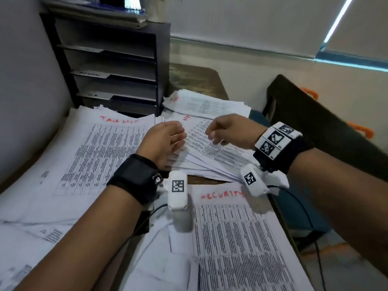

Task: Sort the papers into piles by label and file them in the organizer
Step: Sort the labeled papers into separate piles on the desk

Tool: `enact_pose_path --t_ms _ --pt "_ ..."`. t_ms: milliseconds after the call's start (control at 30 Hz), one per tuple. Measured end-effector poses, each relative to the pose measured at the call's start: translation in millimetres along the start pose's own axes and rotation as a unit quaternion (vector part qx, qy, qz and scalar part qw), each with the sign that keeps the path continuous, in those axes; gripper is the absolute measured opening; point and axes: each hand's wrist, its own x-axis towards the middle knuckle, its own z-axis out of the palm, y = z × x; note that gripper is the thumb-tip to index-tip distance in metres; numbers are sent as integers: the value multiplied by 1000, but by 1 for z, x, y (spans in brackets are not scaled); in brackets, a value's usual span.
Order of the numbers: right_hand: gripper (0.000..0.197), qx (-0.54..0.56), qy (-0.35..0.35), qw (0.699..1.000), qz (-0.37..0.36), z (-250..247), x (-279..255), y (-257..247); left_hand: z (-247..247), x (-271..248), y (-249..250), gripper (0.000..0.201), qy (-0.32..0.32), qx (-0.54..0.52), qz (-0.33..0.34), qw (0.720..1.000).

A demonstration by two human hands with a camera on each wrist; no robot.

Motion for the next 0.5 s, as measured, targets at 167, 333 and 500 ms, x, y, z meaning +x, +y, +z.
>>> enact_pose_path --t_ms 167,333,500 --pt "22 -180 -144 972 -36 50 -78 -21 0 -36 18 16 -50 185 17 981" --pt "28 -233 -74 969 -13 88 -95 -14 -4 -73 15 35 -139 521 -8 842" --pt "23 -210 -2 978 -1 89 -102 -19 -4 -99 -5 29 -132 631 20 764"
